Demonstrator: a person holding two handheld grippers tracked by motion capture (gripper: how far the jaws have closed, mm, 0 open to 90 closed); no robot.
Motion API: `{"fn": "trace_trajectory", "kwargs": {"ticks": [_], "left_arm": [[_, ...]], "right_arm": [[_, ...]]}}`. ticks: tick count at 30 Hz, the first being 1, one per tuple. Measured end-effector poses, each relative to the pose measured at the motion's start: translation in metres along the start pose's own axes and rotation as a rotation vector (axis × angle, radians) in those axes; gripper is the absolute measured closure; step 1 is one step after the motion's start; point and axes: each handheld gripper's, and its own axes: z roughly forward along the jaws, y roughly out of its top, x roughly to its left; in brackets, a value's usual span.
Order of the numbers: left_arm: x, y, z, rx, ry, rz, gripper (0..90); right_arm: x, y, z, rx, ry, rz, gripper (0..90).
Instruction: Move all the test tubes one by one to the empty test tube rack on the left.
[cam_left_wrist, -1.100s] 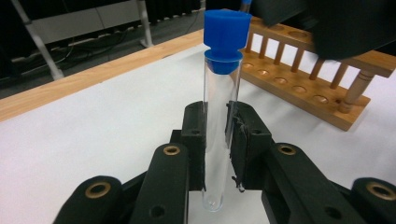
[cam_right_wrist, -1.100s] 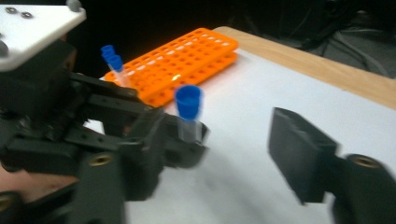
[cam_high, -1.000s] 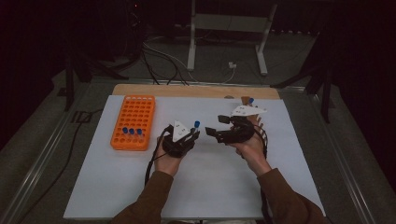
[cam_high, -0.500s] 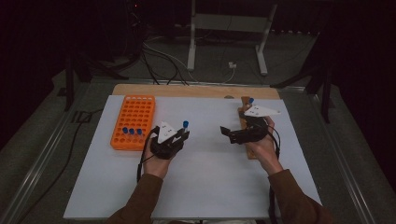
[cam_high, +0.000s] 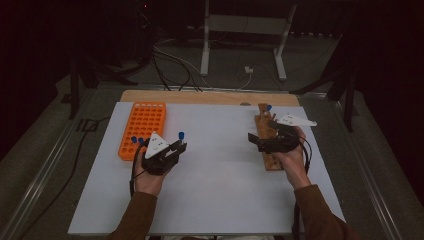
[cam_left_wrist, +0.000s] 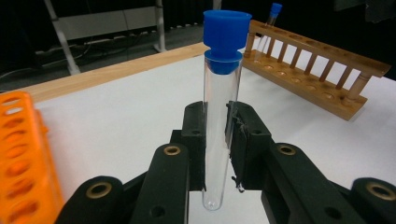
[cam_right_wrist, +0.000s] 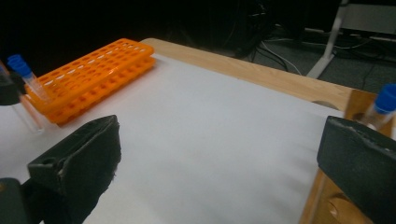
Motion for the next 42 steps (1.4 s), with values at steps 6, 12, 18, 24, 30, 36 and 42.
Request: {"fn": "trace_trajectory", "kwargs": {"ticks": [6, 12, 18, 24, 30, 36, 42], "left_arm": [[0.013, -0.007, -0.018, 0.001, 0.029, -0.012, 78.1], [0.025, -0.014, -0.033, -0.009, 0.056, -0.032, 78.0], [0.037, -0.017, -0.052, -0.040, 0.102, -0.042, 78.0], [0.055, -0.021, -0.067, -0.063, 0.172, -0.072, 77.9], [0.071, -0.024, -0.076, -0.077, 0.247, -0.095, 77.9], [0.083, -0.028, -0.072, -0.073, 0.309, -0.107, 77.9], [0.098, -0.034, -0.059, -0.039, 0.363, -0.124, 77.9]], "right_arm": [[-0.006, -0.006, -0.008, -0.009, -0.014, 0.016, 0.0], [-0.013, -0.015, -0.017, -0.025, -0.022, 0.047, 0.0], [-0.017, -0.017, -0.023, -0.041, -0.029, 0.059, 0.0], [-0.017, -0.018, -0.021, -0.038, -0.028, 0.065, 0.0], [-0.017, -0.018, -0.020, -0.039, -0.022, 0.068, 0.0], [-0.018, -0.018, -0.023, -0.050, -0.024, 0.070, 0.0], [-0.018, -0.018, -0.022, -0.050, -0.022, 0.072, 0.0]]}}
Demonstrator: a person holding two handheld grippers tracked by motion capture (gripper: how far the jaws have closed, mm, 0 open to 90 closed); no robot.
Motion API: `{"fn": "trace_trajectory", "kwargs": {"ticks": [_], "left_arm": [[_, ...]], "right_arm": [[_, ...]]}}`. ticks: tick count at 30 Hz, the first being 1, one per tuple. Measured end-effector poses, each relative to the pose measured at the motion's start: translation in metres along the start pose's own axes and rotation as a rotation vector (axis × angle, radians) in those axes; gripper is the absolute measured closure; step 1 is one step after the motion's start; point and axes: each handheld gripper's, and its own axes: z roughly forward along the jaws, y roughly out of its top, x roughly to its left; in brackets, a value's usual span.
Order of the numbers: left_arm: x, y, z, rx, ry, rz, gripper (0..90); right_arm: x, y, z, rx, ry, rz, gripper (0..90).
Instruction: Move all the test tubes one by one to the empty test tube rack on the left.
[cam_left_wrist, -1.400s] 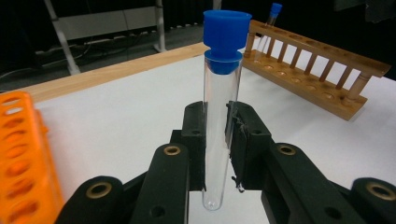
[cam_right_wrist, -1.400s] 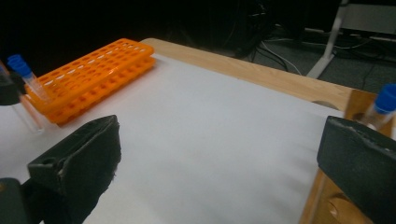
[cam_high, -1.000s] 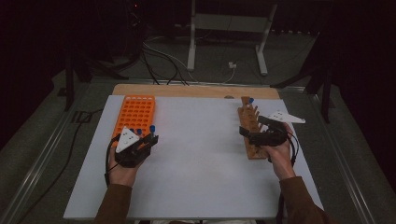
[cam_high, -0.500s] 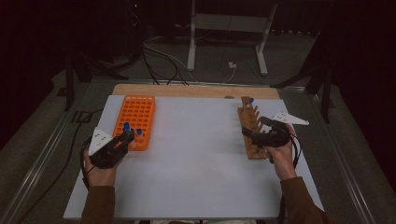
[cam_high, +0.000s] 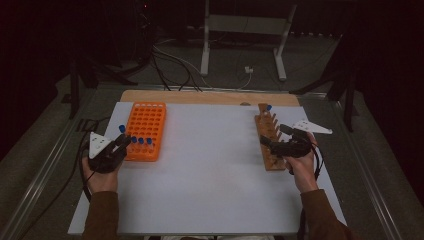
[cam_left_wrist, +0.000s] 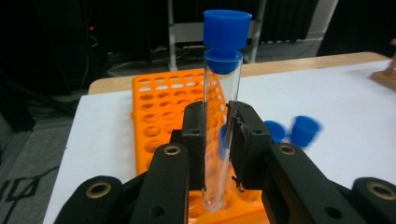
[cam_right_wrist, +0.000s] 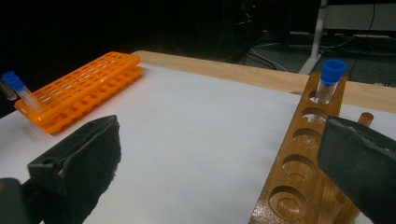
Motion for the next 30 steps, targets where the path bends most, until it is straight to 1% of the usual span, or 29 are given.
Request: {"fn": "trace_trajectory", "kwargs": {"ticks": [5, 6, 7, 9, 15, 17, 19, 22, 24, 26, 27, 30], "left_arm": [[0.002, -0.006, 0.014, 0.043, 0.023, 0.003, 78.0], [0.002, -0.007, 0.016, 0.052, 0.024, 0.007, 78.0], [0.002, -0.008, 0.018, 0.065, 0.035, 0.015, 78.0], [0.003, -0.012, 0.020, 0.078, 0.039, 0.010, 78.0], [0.006, -0.022, 0.023, 0.112, 0.030, 0.003, 78.0], [0.005, -0.025, 0.025, 0.128, 0.027, 0.006, 78.0], [0.006, -0.026, 0.025, 0.131, 0.023, 0.001, 78.1], [0.007, -0.027, 0.025, 0.148, 0.013, 0.005, 78.2], [0.006, -0.028, 0.026, 0.166, 0.011, 0.015, 78.3], [0.005, -0.031, 0.028, 0.196, 0.011, 0.035, 78.3], [0.005, -0.032, 0.028, 0.188, 0.011, 0.029, 78.3], [0.007, -0.033, 0.026, 0.188, 0.005, 0.017, 78.3]], "right_arm": [[0.001, 0.000, 0.001, 0.001, 0.003, -0.008, 0.0], [0.001, 0.000, 0.001, 0.000, 0.004, -0.008, 0.0], [0.001, 0.000, 0.001, 0.000, 0.005, -0.007, 0.0], [0.001, 0.000, 0.000, -0.003, 0.006, -0.007, 0.0], [0.002, 0.000, 0.000, -0.002, 0.009, -0.010, 0.0], [0.002, 0.000, 0.000, 0.000, 0.011, -0.011, 0.0], [0.003, 0.000, 0.000, -0.001, 0.011, -0.012, 0.0], [0.002, 0.000, 0.000, -0.001, 0.012, -0.011, 0.0], [0.002, -0.001, 0.000, 0.001, 0.011, -0.012, 0.0], [0.002, -0.001, 0.001, 0.003, 0.011, -0.011, 0.0], [0.002, -0.001, 0.001, 0.003, 0.011, -0.013, 0.0], [0.003, -0.001, 0.001, 0.002, 0.011, -0.013, 0.0]]}}
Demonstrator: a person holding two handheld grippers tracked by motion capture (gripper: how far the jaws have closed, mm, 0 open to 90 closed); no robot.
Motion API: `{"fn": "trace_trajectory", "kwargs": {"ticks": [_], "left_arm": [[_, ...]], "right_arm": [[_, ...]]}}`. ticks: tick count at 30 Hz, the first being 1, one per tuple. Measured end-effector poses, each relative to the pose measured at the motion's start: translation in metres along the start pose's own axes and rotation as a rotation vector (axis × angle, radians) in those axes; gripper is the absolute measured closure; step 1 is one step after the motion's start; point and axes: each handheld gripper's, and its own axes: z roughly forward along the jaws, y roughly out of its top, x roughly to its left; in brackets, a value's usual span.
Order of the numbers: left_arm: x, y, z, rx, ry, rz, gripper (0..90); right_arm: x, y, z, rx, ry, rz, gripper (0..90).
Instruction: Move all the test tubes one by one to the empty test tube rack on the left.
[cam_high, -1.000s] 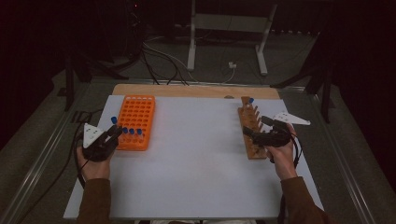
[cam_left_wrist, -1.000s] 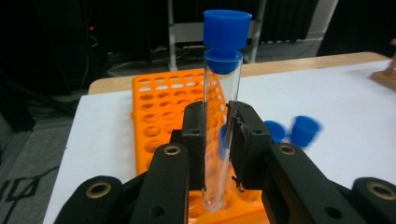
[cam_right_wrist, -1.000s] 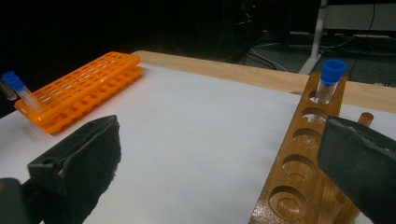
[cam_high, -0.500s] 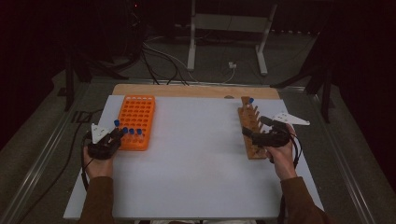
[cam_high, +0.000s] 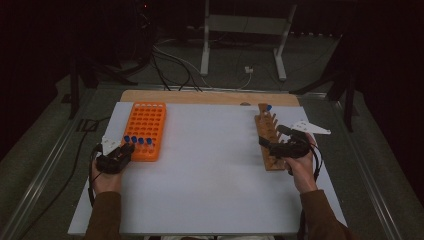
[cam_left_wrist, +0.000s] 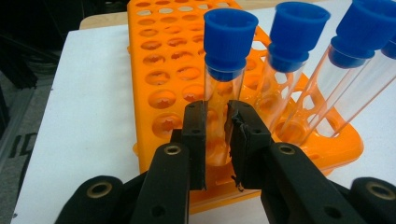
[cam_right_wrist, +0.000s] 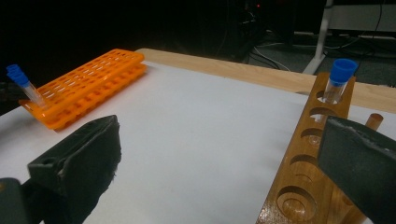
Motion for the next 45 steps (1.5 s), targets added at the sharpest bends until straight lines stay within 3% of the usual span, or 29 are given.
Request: {"fn": "trace_trajectory", "kwargs": {"ticks": [9, 15, 22, 26, 30, 32, 35, 39, 43, 45], "left_arm": [[0.004, -0.002, -0.003, -0.008, -0.021, -0.042, 77.2], [0.011, -0.006, -0.012, -0.026, -0.033, -0.092, 62.4], [0.011, -0.003, -0.033, -0.100, -0.083, -0.131, 53.8], [0.007, -0.002, -0.042, -0.131, -0.100, -0.146, 40.5], [0.002, -0.003, -0.045, -0.131, -0.129, -0.156, 23.6], [-0.002, -0.003, -0.046, -0.128, -0.119, -0.143, 18.1], [-0.004, -0.002, -0.047, -0.138, -0.120, -0.150, 14.7], [-0.006, -0.001, -0.045, -0.139, -0.116, -0.165, 3.0], [-0.007, 0.000, -0.044, -0.147, -0.126, -0.182, 0.6], [-0.008, -0.001, -0.044, -0.142, -0.128, -0.175, 0.6]], "right_arm": [[0.001, 0.000, 0.001, 0.007, -0.002, -0.004, 0.0], [-0.001, 0.003, 0.001, 0.005, -0.013, -0.009, 0.0], [-0.006, 0.011, 0.000, 0.010, -0.036, -0.009, 0.0], [-0.010, 0.015, 0.004, 0.023, -0.056, -0.012, 0.0], [-0.014, 0.024, 0.009, 0.033, -0.072, -0.027, 0.6], [-0.017, 0.029, 0.011, 0.033, -0.082, -0.031, 1.2], [-0.023, 0.035, 0.016, 0.037, -0.101, -0.029, 3.5], [-0.032, 0.040, 0.024, 0.051, -0.132, -0.021, 5.4], [-0.039, 0.043, 0.037, 0.065, -0.154, -0.015, 7.5], [-0.043, 0.045, 0.042, 0.065, -0.165, -0.008, 13.1]]}}
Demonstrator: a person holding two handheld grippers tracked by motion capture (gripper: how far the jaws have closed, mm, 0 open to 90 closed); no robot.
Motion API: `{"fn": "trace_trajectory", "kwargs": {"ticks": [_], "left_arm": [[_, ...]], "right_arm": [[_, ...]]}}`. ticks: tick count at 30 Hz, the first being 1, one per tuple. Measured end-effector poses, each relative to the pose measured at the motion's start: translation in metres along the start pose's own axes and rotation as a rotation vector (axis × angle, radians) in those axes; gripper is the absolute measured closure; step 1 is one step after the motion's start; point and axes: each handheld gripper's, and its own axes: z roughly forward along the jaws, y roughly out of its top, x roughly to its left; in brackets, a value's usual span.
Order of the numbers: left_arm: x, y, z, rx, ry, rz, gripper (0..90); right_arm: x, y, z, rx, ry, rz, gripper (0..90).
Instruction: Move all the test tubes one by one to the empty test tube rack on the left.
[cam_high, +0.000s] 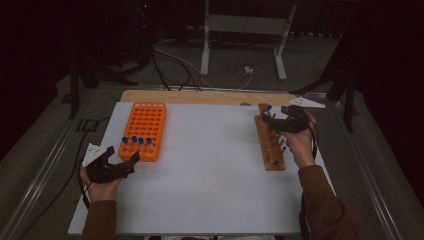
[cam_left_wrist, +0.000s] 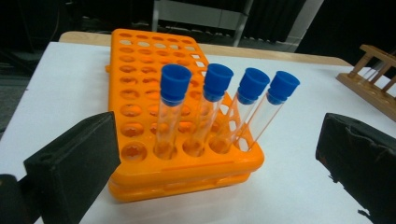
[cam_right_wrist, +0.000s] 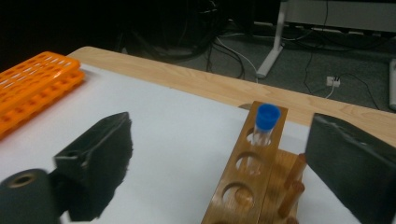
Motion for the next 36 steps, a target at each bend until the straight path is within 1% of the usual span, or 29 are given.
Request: {"fn": "trace_trajectory", "kwargs": {"ticks": [2, 5, 7, 9, 12, 13, 18, 20, 25, 26, 28, 30, 32, 34, 36], "left_arm": [[0.000, -0.001, 0.001, 0.007, 0.005, 0.004, 0.6], [0.000, -0.001, 0.002, 0.010, 0.009, -0.001, 0.6], [0.000, -0.002, 0.002, 0.009, 0.008, -0.003, 0.6], [0.000, -0.002, 0.002, 0.009, 0.010, 0.000, 0.6], [0.000, -0.002, 0.002, 0.011, 0.008, -0.003, 0.6], [0.000, -0.002, 0.002, 0.012, 0.008, -0.003, 0.6], [0.000, -0.002, 0.002, 0.011, 0.007, -0.001, 0.6], [0.000, -0.002, 0.002, 0.010, 0.007, -0.003, 0.6], [0.000, -0.002, 0.001, 0.009, 0.006, -0.001, 0.6], [0.000, -0.002, 0.001, 0.009, 0.007, 0.000, 0.6], [-0.001, -0.002, 0.001, 0.007, 0.007, 0.001, 0.6], [-0.001, -0.002, 0.001, 0.007, 0.004, 0.003, 0.6], [-0.001, -0.001, 0.000, 0.006, -0.003, 0.005, 0.7], [-0.002, -0.001, 0.000, 0.001, -0.007, 0.013, 1.0], [-0.004, 0.000, -0.001, -0.005, -0.009, 0.019, 1.0]], "right_arm": [[-0.003, 0.001, 0.006, 0.000, -0.007, 0.006, 18.0], [-0.008, -0.002, 0.018, 0.029, -0.016, 0.009, 29.9], [-0.011, -0.004, 0.026, 0.052, -0.030, 0.010, 40.7], [-0.014, -0.006, 0.033, 0.065, -0.056, 0.004, 50.1], [-0.017, -0.007, 0.039, 0.080, -0.085, 0.018, 57.4], [-0.018, -0.006, 0.041, 0.084, -0.086, 0.021, 59.2], [-0.020, -0.004, 0.050, 0.119, -0.091, 0.016, 63.9], [-0.019, -0.003, 0.054, 0.130, -0.095, 0.003, 66.5], [-0.017, -0.003, 0.063, 0.171, -0.124, -0.032, 72.5], [-0.017, -0.004, 0.065, 0.171, -0.132, -0.036, 75.0], [-0.016, -0.005, 0.066, 0.165, -0.152, -0.051, 75.9], [-0.016, -0.005, 0.067, 0.157, -0.156, -0.061, 76.4], [-0.015, -0.004, 0.066, 0.140, -0.151, -0.058, 76.7], [-0.014, -0.003, 0.062, 0.117, -0.147, -0.052, 76.7], [-0.013, -0.002, 0.058, 0.102, -0.153, -0.062, 76.8]]}}
